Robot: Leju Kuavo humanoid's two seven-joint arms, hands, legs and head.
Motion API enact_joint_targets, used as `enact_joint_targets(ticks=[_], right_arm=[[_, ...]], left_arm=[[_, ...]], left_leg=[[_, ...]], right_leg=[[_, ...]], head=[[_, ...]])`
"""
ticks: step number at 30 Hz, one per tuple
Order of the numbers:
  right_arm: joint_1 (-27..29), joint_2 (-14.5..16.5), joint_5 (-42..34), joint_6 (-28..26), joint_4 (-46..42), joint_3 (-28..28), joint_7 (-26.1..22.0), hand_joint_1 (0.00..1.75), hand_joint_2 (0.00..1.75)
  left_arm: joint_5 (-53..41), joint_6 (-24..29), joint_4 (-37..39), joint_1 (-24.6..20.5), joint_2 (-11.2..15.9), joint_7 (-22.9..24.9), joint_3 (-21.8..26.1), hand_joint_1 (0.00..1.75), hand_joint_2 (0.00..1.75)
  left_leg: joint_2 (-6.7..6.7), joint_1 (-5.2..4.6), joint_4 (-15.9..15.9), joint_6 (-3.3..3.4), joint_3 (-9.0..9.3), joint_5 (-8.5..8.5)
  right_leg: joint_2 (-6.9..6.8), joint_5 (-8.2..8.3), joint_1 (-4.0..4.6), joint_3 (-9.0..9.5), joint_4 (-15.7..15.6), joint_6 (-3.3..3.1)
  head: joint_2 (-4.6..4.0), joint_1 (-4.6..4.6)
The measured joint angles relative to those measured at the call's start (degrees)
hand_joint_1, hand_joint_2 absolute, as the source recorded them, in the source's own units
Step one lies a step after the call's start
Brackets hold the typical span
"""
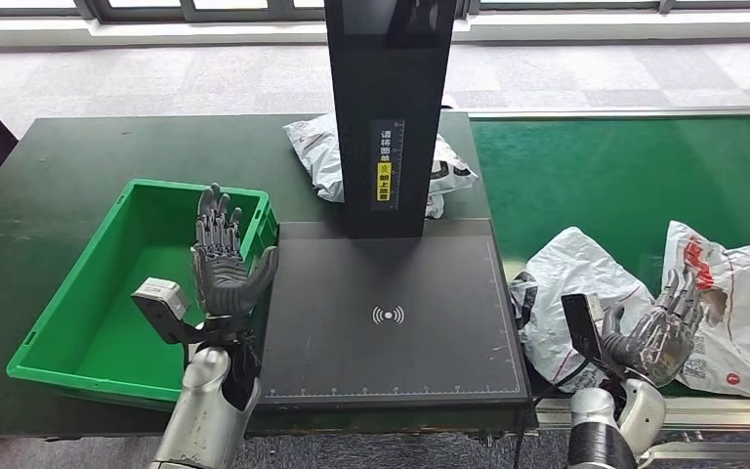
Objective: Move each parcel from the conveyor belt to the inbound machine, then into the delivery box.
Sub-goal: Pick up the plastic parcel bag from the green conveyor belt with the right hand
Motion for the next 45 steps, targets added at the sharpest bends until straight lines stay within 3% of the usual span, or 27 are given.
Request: enact_joint_targets(ticks=[5, 10, 17, 25, 29, 32, 36, 45], right_arm=[[-2.22, -1.92, -1.83, 1.36, 7.41, -0.49, 2.43, 0.0, 1.75], [-4.48, -4.98, -1.94, 10.43, 17.25, 0.03, 9.88, 0.0, 1.75], [-6.15, -7.21, -4.94, 20.28, 24.21, 1.22, 9.24, 0.0, 1.75], [-6.93, -8.81, -1.96, 24.81, 27.15, 4.22, 15.16, 0.0, 1.75], [-7.07, -9.2, -1.5, 25.51, 27.9, 5.26, 15.34, 0.65, 1.75], [-7.1, -9.36, -1.13, 26.44, 28.12, 5.99, 15.23, 0.65, 1.75], [-7.09, -9.53, -0.74, 26.7, 28.15, 6.75, 15.26, 1.75, 1.75], [-5.94, -9.6, -1.07, 25.03, 27.21, 9.24, 15.16, 1.75, 1.75]], left_arm=[[-0.18, 0.01, -0.53, 0.16, 0.0, 0.0, 0.49, 0.0, 1.75], [-0.99, -0.33, -0.47, 0.18, 0.0, 0.0, 0.76, 0.0, 1.75], [-1.49, -0.68, -0.11, 0.14, 0.0, 0.01, 0.86, 0.0, 1.75], [-1.89, -1.37, 0.65, -0.03, 0.02, 0.01, 0.86, 0.0, 1.75], [-1.89, -1.4, 1.01, -0.06, 0.02, 0.01, 0.86, 0.0, 1.75], [-1.89, -1.43, 1.15, -0.07, 0.02, 0.01, 0.86, 0.0, 1.75], [-1.9, -1.49, 1.33, -0.09, 0.02, 0.01, 0.86, 0.0, 1.75], [-2.02, -1.36, 1.28, 0.02, 0.02, 0.01, 0.86, 0.0, 1.75]], left_leg=[[0.0, 0.0, 0.0, 0.0, 0.0, 0.0], [-0.07, 0.01, 0.0, 0.0, 0.0, 0.0], [-0.02, 0.02, 0.0, 0.0, 0.03, 0.0], [0.1, 0.03, 0.0, 0.0, 0.23, 0.0], [0.12, 0.03, 0.0, 0.01, 0.35, -0.01], [0.15, 0.03, 0.0, 0.01, 0.44, -0.01], [0.2, 0.03, 0.0, 0.02, 0.55, -0.02], [0.22, 0.03, 0.0, 0.03, 0.64, -0.03]], right_leg=[[-0.01, 0.0, 0.01, 0.0, 0.0, 0.0], [-0.1, 0.0, 0.02, 0.02, 0.0, 0.0], [-0.04, 0.0, 0.02, 0.01, 0.0, 0.0], [0.06, 0.0, 0.03, 0.16, -0.03, 0.0], [0.07, 0.0, 0.03, 0.28, -0.04, 0.01], [0.09, 0.01, 0.03, 0.36, -0.05, 0.01], [0.14, 0.01, 0.03, 0.45, -0.05, 0.02], [0.15, 0.02, 0.05, 0.56, -0.05, 0.02]], head=[[0.0, -0.01], [0.0, -0.01], [0.0, -0.02], [0.0, -0.02], [0.0, -0.02], [0.0, -0.02], [0.0, -0.02], [0.0, -0.02]])
